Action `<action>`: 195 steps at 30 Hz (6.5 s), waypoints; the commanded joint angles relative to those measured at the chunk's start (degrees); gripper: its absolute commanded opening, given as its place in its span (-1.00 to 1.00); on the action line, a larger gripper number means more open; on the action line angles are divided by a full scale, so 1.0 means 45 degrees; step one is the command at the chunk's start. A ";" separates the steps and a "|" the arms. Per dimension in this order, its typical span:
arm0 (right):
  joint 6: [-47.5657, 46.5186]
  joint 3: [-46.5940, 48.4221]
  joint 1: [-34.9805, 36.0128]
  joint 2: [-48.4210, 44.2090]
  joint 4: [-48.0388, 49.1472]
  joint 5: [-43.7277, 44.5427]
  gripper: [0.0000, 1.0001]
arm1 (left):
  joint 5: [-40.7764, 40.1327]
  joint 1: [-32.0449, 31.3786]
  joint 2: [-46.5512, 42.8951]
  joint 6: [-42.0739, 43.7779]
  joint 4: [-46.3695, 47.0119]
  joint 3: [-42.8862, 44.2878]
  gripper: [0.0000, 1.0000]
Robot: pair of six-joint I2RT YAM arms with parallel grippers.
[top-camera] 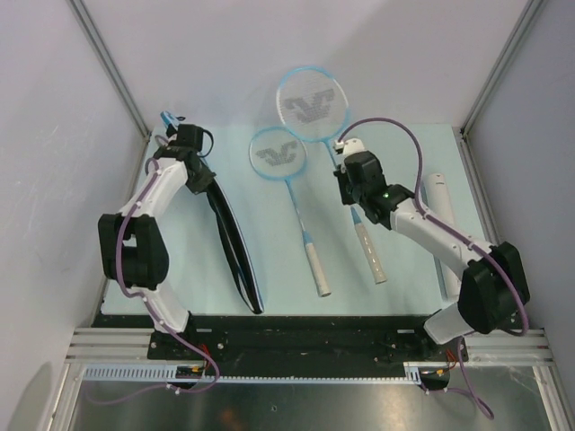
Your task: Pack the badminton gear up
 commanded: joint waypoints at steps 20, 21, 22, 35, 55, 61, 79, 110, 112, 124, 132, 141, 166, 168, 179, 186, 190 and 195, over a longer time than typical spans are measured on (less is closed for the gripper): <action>-0.2336 0.0028 0.5752 -0.2937 -0.2345 0.3950 -1.00 | -0.3807 -0.0673 -0.0428 0.0372 -0.1702 0.2263 -0.99; -0.2337 0.0028 0.5830 -0.2977 -0.2423 0.3969 -1.00 | -0.3962 -0.0692 -0.0350 0.0312 -0.1841 0.2381 -0.99; -0.2337 0.0028 0.6063 -0.3054 -0.2481 0.4143 -1.00 | -0.4060 -0.0712 -0.0311 0.0293 -0.1939 0.2498 -0.99; -0.2764 -0.0011 0.7840 -0.1983 -0.3205 0.6194 -1.00 | -0.4901 -0.0731 0.0568 -0.0078 -0.2546 0.3299 -0.99; -0.5754 0.0768 0.9758 0.1180 -0.0356 0.7897 -1.00 | -0.4004 -0.1843 0.1058 0.1229 -0.2936 0.4101 -0.99; -0.4780 0.2584 0.8821 0.2041 0.0582 0.6626 -1.00 | -0.0571 -0.1942 0.0180 0.1035 -0.2353 0.2795 -1.00; 0.1354 0.7724 0.6730 0.6417 0.1265 0.5588 -1.00 | 0.5137 -0.2040 -0.3727 0.1425 0.3020 -0.2558 -1.00; 0.2995 0.3252 0.6240 0.1731 -0.1833 -0.3707 0.38 | 0.8341 -0.0810 -0.3826 0.0976 0.6419 -0.5196 -0.99; 0.3132 0.2764 0.6474 0.1633 -0.1818 -0.3337 0.27 | 0.8322 -0.0809 -0.3884 0.0976 0.6419 -0.5157 -0.99; 0.3816 0.2489 0.6827 0.3252 -0.1740 -0.1227 0.09 | 0.8204 -0.0810 -0.4256 0.0859 0.6478 -0.5528 -0.99; 0.4401 0.2508 0.7042 0.4212 -0.0140 -0.0293 -0.47 | 0.8009 -0.0829 -0.4626 0.1014 0.6556 -0.5801 -0.99; 0.4518 0.2938 0.6983 0.4112 0.0838 0.1721 -1.00 | 0.7950 -0.0732 -0.4900 0.1113 0.6517 -0.6192 -0.99; 0.2664 0.3153 0.7102 0.0171 -0.0274 -0.1520 0.71 | 0.6778 -0.0204 -0.5076 0.1620 0.6224 -0.6525 -1.00; 0.2605 0.3056 0.6848 -0.0514 -0.0528 -0.1364 0.74 | 0.6643 -0.0204 -0.5115 0.1679 0.6107 -0.6524 -0.99; 0.3541 0.2722 0.3685 0.2489 -0.0821 0.1587 0.68 | 0.4904 -0.0184 -0.6638 0.2011 0.5053 -0.6446 -0.99; 0.2021 0.3075 0.3232 0.4892 -0.0941 -0.0641 0.51 | 0.4982 -0.0184 -0.6346 0.1972 0.4974 -0.6252 -0.99; 0.1492 0.3328 0.3253 0.6238 -0.0081 -0.0173 0.38 | 0.5079 -0.0184 -0.6131 0.2030 0.4974 -0.6056 -1.00; 0.1960 0.4127 0.3077 0.7568 0.0623 0.0744 0.24 | 0.5060 -0.0184 -0.6189 0.2089 0.4974 -0.6192 -1.00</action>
